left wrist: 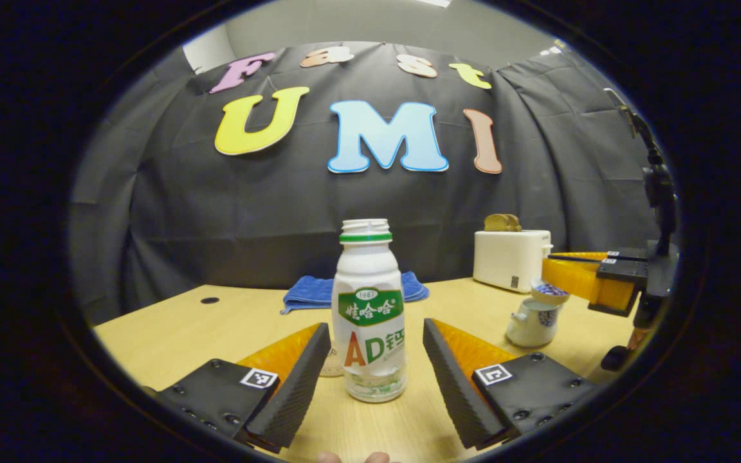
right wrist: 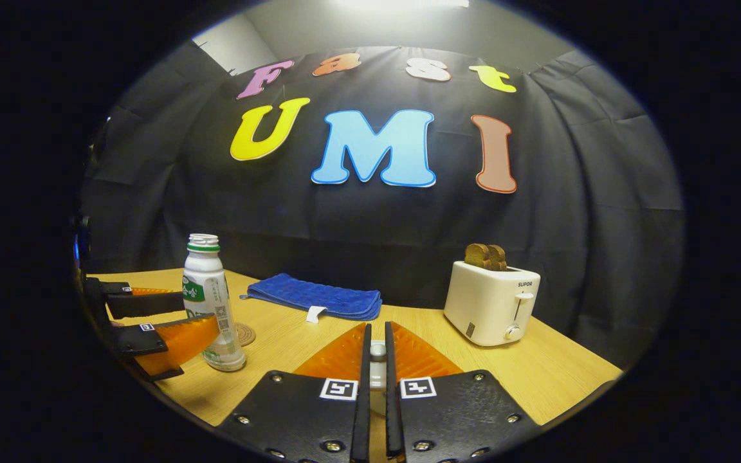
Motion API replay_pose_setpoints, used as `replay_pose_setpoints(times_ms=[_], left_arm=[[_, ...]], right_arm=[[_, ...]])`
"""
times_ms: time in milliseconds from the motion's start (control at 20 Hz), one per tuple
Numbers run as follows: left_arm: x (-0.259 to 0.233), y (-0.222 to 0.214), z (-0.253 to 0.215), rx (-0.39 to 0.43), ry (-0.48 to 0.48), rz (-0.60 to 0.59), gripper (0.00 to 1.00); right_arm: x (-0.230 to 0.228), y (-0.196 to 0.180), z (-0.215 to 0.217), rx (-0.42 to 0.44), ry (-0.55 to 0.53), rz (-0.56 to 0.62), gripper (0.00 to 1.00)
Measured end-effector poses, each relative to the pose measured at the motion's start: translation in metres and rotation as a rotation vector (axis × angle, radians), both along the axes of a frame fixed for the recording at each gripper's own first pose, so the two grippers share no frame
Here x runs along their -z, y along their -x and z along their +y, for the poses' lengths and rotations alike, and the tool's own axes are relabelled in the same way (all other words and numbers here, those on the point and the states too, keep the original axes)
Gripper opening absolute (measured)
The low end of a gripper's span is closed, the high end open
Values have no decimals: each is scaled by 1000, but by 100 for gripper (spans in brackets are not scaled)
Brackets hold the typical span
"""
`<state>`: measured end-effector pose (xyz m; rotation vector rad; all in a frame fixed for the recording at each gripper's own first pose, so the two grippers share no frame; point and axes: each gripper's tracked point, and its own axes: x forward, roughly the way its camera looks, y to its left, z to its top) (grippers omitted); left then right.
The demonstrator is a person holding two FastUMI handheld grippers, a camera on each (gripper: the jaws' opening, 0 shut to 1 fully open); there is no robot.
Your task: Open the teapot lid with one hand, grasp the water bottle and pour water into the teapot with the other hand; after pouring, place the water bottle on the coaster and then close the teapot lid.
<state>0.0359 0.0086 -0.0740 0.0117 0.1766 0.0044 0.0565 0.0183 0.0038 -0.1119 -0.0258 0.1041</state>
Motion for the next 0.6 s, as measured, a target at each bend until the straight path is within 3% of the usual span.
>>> replay_pose_setpoints(times_ms=[450,550,600], left_arm=[[6,-37,7,-20,-4,3,100],[6,-36,11,-52,-25,10,82],[6,-34,6,-40,-49,18,81]], right_arm=[[-1,8,0,-23,-17,-19,10],[-6,10,-3,-23,-13,-33,10],[-3,13,-3,-25,-12,-22,10]])
